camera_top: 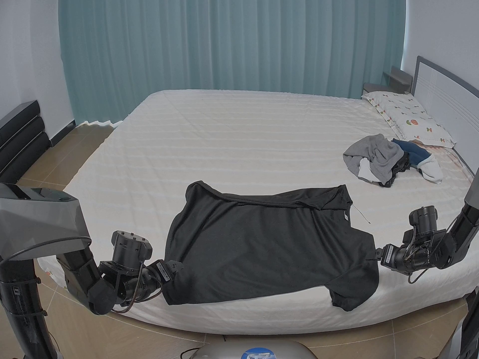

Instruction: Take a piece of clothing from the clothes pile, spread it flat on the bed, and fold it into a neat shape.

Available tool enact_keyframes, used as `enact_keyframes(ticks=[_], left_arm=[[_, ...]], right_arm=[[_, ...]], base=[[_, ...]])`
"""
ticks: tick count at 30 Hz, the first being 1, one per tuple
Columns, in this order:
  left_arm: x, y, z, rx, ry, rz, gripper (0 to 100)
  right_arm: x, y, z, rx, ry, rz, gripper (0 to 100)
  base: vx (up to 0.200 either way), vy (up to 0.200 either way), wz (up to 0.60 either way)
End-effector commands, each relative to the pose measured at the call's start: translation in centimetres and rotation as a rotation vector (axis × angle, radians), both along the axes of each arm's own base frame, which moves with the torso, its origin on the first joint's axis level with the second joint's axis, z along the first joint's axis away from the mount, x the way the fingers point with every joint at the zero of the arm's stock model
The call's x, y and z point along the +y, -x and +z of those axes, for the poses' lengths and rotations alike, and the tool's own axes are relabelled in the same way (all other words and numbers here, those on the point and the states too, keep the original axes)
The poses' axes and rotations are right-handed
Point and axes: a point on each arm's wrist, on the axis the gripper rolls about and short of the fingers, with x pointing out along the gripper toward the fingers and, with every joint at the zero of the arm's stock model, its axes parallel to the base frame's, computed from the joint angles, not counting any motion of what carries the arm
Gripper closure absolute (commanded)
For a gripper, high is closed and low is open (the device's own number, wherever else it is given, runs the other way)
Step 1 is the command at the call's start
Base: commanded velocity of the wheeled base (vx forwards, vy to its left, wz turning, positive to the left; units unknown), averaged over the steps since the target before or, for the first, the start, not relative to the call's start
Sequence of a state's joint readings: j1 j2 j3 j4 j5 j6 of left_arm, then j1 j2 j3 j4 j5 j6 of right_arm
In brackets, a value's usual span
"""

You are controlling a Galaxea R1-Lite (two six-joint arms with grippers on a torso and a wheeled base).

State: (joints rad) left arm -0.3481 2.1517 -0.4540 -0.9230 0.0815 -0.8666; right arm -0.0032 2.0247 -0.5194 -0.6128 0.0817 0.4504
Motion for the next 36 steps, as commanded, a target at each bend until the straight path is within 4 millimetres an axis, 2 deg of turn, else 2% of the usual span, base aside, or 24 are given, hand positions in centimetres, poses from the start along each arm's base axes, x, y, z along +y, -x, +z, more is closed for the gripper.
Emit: enact_keyframes(ticks=[1,12,24,33,36], left_arm=[[0.4,-0.5,0.4,-0.02,0.014,0.022,0],[0.2,-0.8,0.5,-0.028,0.024,0.021,0],[-0.5,-2.9,1.5,-0.095,0.085,0.069,0],[-0.7,-2.8,1.1,-0.076,0.117,0.089,0],[-0.8,-2.8,1.3,-0.078,0.126,0.09,0]], right_arm=[[0.2,0.1,0.3,-0.01,0.0,0.005,0],[1.3,0.0,1.1,-0.038,-0.024,0.019,0],[2.3,-0.8,1.5,-0.063,-0.049,0.027,0],[2.7,-0.8,1.4,-0.06,-0.046,0.038,0],[2.7,-0.8,1.3,-0.057,-0.046,0.038,0]], base=[[0.2,0.0,0.0],[0.2,0.0,0.0],[0.0,0.0,0.0],[0.0,0.0,0.0],[0.0,-0.2,0.0]])
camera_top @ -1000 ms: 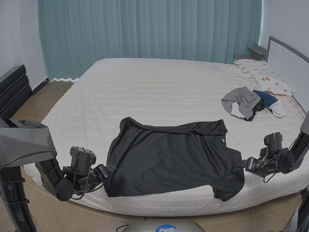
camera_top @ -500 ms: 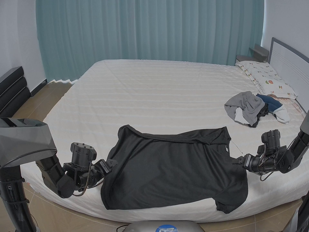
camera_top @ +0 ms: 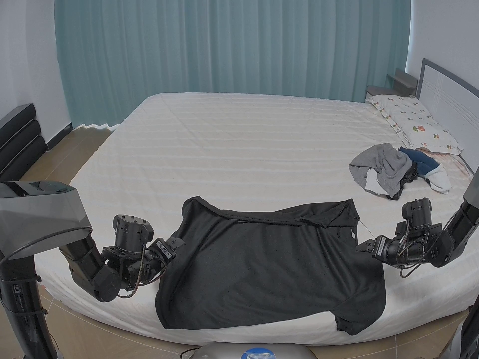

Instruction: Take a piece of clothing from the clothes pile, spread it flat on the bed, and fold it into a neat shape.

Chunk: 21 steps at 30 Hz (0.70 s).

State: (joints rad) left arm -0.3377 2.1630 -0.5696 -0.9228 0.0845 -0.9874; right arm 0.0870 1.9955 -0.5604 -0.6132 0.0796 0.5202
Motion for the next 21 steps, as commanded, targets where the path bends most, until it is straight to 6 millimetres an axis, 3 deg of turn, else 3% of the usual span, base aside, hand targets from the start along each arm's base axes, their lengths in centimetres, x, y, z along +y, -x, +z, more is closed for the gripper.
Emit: enact_keyframes(ticks=[1,6,17,21], left_arm=[[-0.4,0.1,0.0,-0.001,0.005,-0.007,0],[-0.5,0.1,-0.1,0.002,0.003,-0.012,0],[-0.5,-0.2,0.3,-0.019,-0.003,0.0,0],[0.1,-1.3,0.9,-0.046,0.003,0.028,0]], right_arm=[[0.1,0.0,-0.2,0.006,0.001,0.004,0],[0.1,0.0,-0.2,0.006,0.001,0.002,0],[0.1,0.0,-0.3,0.009,0.001,0.004,0],[0.4,0.1,-0.4,0.017,0.001,0.015,0]], base=[[0.0,-0.2,0.0],[0.0,-0.2,0.0],[0.0,0.0,0.0],[0.0,0.0,0.0]])
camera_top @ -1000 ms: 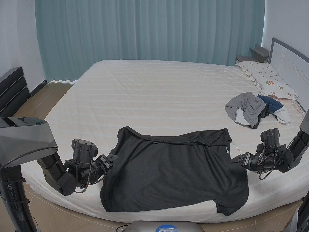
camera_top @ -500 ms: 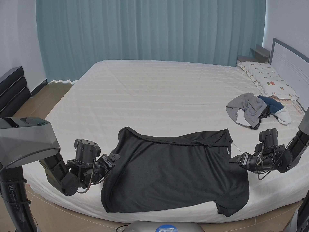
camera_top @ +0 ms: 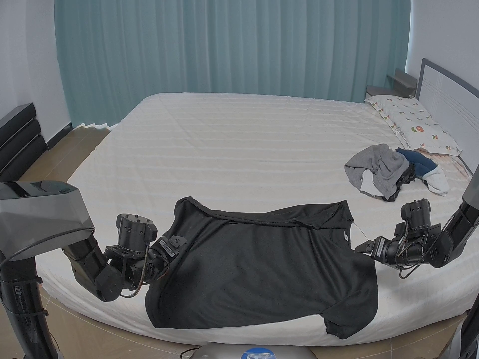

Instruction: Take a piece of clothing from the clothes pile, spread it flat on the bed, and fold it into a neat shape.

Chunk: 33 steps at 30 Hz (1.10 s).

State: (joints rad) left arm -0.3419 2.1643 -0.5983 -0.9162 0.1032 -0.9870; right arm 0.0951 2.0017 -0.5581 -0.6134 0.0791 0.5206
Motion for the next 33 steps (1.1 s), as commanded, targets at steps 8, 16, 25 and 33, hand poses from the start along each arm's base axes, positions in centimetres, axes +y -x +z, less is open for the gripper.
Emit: enact_keyframes(ticks=[8,16,25,33], left_arm=[[0.2,-1.5,0.5,-0.041,0.002,0.013,0],[0.4,-4.3,-0.2,-0.088,-0.05,-0.001,0],[-0.4,-10.4,-0.6,-0.083,-0.085,-0.002,0],[-0.8,-14.4,-2.9,-0.106,-0.109,0.011,0]], right_arm=[[0.5,0.0,-0.2,0.008,-0.001,0.018,0],[0.5,0.0,-0.3,0.011,-0.003,0.016,0],[0.5,-0.1,-0.3,0.005,-0.004,0.016,0],[0.5,-0.1,-0.3,0.012,-0.033,-0.017,0]], base=[[0.075,0.0,0.0],[0.0,0.0,0.0],[0.0,0.0,0.0],[0.0,0.0,0.0]])
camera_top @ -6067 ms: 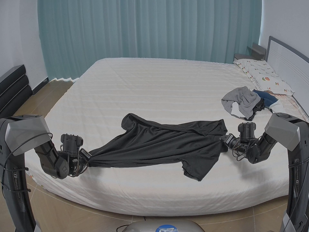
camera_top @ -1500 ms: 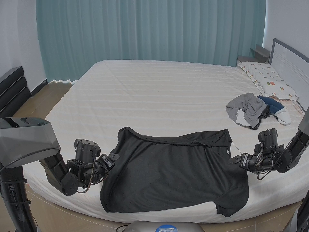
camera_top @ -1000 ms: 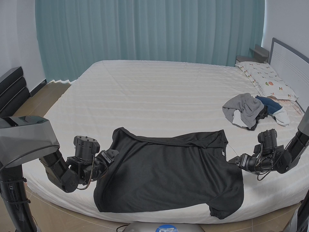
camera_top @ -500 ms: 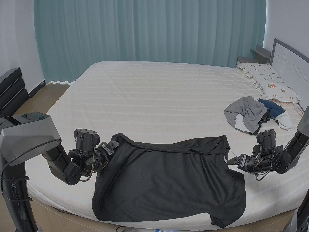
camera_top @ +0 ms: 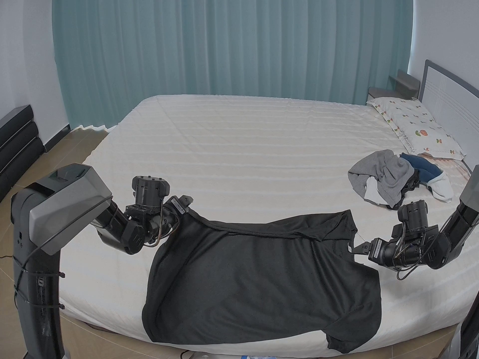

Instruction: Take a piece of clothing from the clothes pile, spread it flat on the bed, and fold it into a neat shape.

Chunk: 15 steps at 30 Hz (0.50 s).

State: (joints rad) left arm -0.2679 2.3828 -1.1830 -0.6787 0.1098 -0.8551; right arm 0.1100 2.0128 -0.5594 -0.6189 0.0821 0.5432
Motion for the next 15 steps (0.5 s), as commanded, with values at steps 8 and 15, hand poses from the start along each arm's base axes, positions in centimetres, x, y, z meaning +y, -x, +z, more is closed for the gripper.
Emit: enact_keyframes(ticks=[8,15], left_arm=[[0.1,-4.8,-4.0,-0.014,-0.076,0.046,0],[-0.4,-4.7,-5.3,0.009,-0.085,0.035,0]], right_arm=[[0.0,0.0,0.1,-0.001,-0.015,-0.021,0],[-0.2,-0.1,0.0,0.002,-0.016,-0.028,0]], base=[[0.0,0.0,0.0],[0.0,0.0,0.0]])
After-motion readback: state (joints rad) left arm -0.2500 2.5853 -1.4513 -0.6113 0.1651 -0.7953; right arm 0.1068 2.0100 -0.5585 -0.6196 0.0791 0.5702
